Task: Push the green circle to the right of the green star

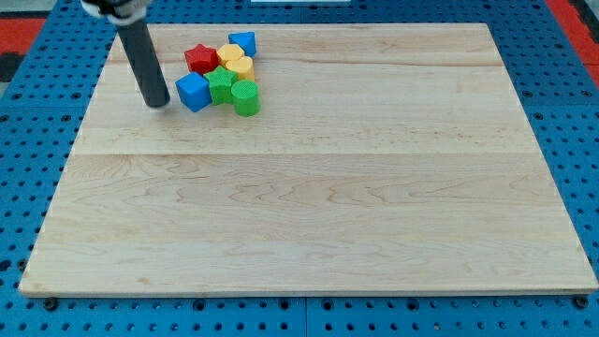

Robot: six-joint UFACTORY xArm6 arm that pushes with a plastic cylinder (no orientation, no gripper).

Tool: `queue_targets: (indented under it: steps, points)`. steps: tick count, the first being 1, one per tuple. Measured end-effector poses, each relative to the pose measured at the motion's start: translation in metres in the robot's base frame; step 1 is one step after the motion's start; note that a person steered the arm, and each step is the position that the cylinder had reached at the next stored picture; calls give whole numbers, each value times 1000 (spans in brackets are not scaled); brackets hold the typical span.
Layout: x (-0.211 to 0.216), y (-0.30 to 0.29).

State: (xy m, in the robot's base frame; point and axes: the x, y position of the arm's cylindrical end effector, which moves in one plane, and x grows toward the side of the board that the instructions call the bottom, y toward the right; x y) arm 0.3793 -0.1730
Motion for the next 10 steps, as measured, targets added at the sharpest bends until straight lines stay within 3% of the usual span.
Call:
queue_targets:
  steps: [1,4,5,6,7,8,9,10]
  points:
    - [22,76]
    - [-9,71]
    - [26,103]
    - [12,162]
    - [-15,152]
    - [-29,99]
    - [-28,91]
    - [-2,99]
